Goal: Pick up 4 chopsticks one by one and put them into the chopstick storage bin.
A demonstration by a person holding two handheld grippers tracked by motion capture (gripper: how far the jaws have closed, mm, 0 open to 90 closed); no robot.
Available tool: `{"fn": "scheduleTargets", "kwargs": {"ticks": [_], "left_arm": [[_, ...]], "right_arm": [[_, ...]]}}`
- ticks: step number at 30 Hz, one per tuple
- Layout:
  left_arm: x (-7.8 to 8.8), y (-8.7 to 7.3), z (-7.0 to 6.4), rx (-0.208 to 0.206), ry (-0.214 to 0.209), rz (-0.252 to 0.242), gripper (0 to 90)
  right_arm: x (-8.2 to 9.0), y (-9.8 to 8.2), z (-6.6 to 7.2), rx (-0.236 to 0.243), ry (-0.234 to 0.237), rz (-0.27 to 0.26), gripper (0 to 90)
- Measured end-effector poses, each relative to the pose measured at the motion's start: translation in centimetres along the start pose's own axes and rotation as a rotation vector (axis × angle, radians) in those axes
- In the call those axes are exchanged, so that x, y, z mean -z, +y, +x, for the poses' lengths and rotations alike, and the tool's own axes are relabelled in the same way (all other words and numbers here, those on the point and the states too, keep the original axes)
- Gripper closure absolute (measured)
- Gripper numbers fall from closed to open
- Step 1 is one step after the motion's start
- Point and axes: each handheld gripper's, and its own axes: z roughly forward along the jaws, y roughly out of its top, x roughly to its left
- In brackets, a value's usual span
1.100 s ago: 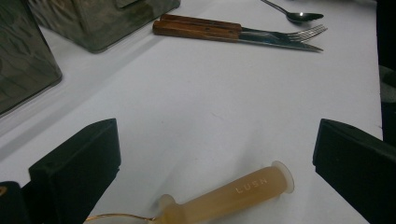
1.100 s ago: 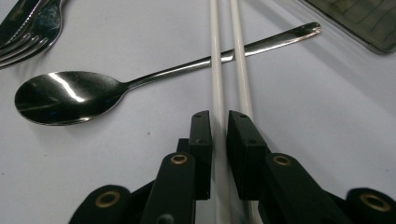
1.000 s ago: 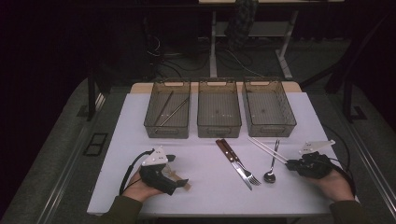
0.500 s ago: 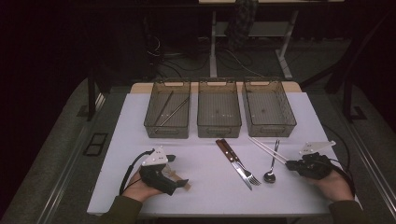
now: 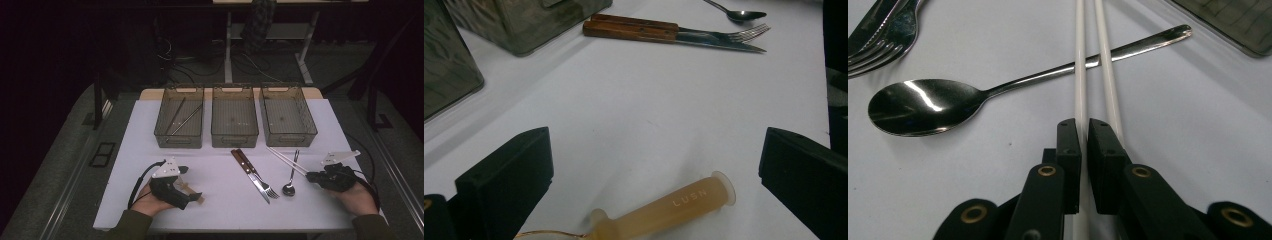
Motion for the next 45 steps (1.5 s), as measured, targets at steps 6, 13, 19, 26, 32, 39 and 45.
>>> {"fn": "scheduleTargets", "kwargs": {"ticks": [6, 13, 19, 26, 32, 39, 45], "left_arm": [[0.0, 0.0, -0.1, -0.003, -0.002, 0.002, 0.0], [0.0, 0.0, -0.1, -0.001, -0.006, 0.004, 0.0], [0.0, 0.0, -0.1, -0.001, -0.007, 0.003, 0.0], [-0.1, 0.0, -0.1, -0.003, -0.011, 0.003, 0.0], [-0.1, 0.0, -0.2, -0.01, -0.008, 0.001, 0.0], [-0.2, 0.0, -0.1, -0.014, -0.003, 0.003, 0.0], [-0.2, 0.0, -0.2, -0.014, 0.001, 0.005, 0.0]], "right_arm": [[0.4, 0.0, -0.1, -0.011, 0.017, -0.018, 84.2], [1.0, 0.1, 0.0, -0.006, 0.034, -0.037, 84.2], [1.5, 0.3, 0.2, 0.004, 0.049, -0.066, 84.2], [2.1, 0.9, 0.7, 0.017, 0.078, -0.104, 84.1], [2.2, 1.6, 1.2, 0.03, 0.108, -0.13, 84.1], [2.2, 2.8, 1.9, 0.05, 0.131, -0.154, 84.1], [2.1, 4.1, 2.4, 0.059, 0.151, -0.176, 84.1]]}}
